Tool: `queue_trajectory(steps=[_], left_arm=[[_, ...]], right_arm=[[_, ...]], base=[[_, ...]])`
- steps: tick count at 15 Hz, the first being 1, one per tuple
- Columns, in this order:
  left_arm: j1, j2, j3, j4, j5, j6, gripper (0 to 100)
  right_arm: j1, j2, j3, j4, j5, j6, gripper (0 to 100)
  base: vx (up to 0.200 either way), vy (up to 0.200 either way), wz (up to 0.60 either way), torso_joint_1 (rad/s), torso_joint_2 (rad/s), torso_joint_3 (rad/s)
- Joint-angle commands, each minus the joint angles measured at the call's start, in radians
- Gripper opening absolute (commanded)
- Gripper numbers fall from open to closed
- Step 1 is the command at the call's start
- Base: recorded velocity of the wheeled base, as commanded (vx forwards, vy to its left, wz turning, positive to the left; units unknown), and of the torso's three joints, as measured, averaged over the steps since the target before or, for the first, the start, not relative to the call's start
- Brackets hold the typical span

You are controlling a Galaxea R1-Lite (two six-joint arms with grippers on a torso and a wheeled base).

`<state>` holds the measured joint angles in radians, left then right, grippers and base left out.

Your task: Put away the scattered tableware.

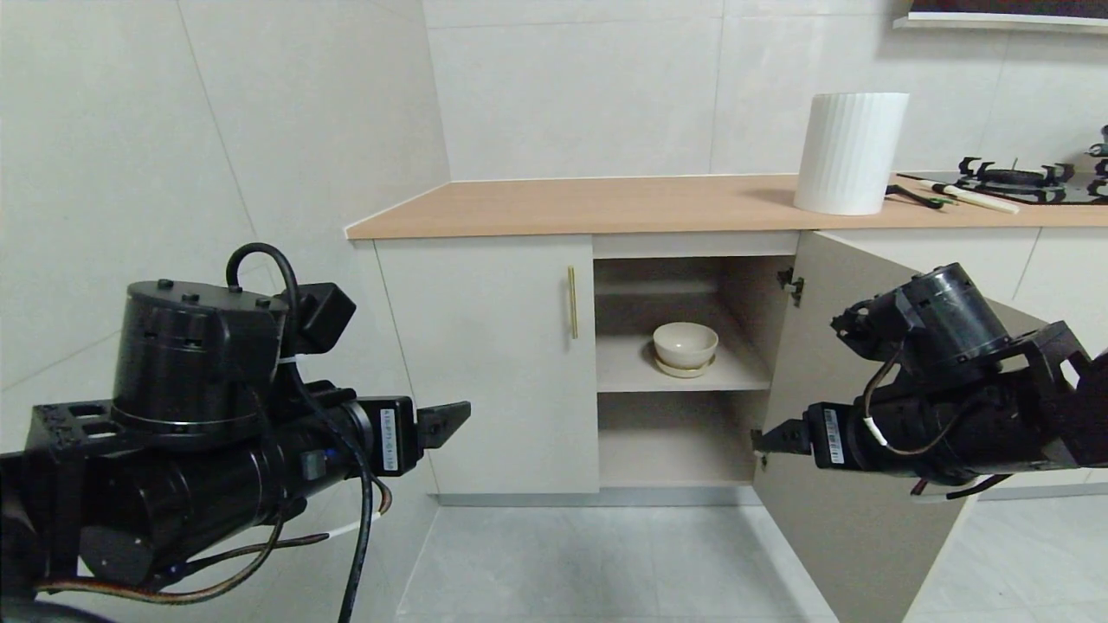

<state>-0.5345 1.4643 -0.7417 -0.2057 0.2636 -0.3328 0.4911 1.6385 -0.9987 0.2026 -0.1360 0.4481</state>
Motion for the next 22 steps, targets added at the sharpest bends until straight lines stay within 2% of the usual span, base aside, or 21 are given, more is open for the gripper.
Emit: queue_trajectory(steps=[1,13,22], left_arm=[[-0.001,0.01,-0.001,-0.001,0.0,0.0,100],[-0.001,0.054,0.002,-0.001,0.016,0.0,100],[-0.001,0.067,0.002,-0.001,0.031,0.0,100]], right_arm=[[0.001,-0.028,-0.003,0.0,-0.004,-0.002,100],[0.049,-0.095,0.051,0.034,-0.007,-0.017,100],[0.049,-0.115,0.063,0.037,-0.008,-0.026,100]], base=[[0.0,0.0,0.0,0.0,0.0,0.0],[0.0,0.0,0.0,0.0,0.0,0.0],[0.0,-0.2,0.0,0.004,0.0,0.003]])
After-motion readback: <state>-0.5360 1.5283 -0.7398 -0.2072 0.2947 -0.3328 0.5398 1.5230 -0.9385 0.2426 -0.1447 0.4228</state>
